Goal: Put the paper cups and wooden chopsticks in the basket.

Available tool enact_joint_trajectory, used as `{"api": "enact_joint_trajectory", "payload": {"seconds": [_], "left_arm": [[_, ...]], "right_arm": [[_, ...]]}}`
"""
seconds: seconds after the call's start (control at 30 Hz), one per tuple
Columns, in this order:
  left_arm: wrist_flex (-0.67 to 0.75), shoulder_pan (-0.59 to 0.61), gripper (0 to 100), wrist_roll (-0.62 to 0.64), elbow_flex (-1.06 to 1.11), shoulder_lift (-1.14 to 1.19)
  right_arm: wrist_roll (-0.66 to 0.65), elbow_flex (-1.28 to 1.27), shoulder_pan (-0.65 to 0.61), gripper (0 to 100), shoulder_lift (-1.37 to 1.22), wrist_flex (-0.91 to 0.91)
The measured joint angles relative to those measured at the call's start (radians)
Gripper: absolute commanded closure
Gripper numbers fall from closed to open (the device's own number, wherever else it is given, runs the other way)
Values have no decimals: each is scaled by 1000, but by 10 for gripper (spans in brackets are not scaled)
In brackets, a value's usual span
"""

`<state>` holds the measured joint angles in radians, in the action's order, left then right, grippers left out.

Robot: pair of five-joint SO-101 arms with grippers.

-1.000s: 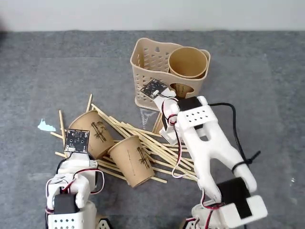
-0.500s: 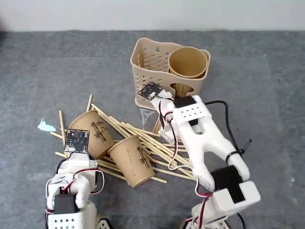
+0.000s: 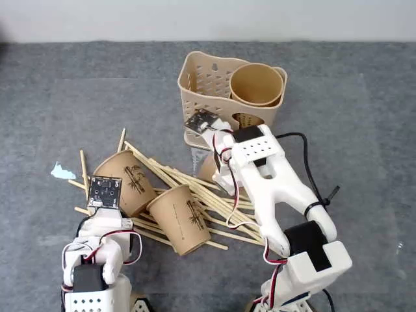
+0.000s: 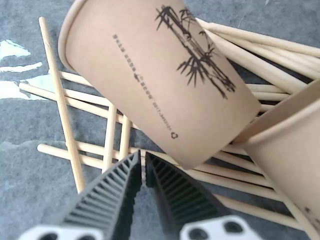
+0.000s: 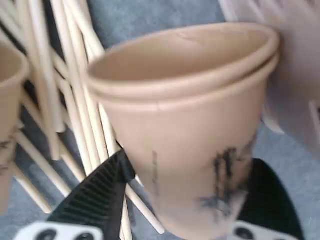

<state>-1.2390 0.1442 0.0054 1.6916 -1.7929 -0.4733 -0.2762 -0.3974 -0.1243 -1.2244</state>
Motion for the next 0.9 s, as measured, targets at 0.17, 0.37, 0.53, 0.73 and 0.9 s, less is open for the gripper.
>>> {"api": "enact_joint_trajectory", "payload": {"seconds": [0.17, 0.37, 0.53, 0.73, 0.9], "left_arm": [[0, 0, 986, 0, 0, 0], [0, 0, 986, 0, 0, 0], [0, 0, 986, 0, 0, 0], [0, 0, 986, 0, 0, 0], [0, 0, 986, 0, 0, 0]], "right_arm": [[0, 69, -37, 844, -9, -103], [-3, 204, -75, 844, -9, -273], [-2, 382, -83, 846, -9, -451], [-3, 522, -101, 847, 8, -526], [-3, 531, -141, 847, 129, -528]]}}
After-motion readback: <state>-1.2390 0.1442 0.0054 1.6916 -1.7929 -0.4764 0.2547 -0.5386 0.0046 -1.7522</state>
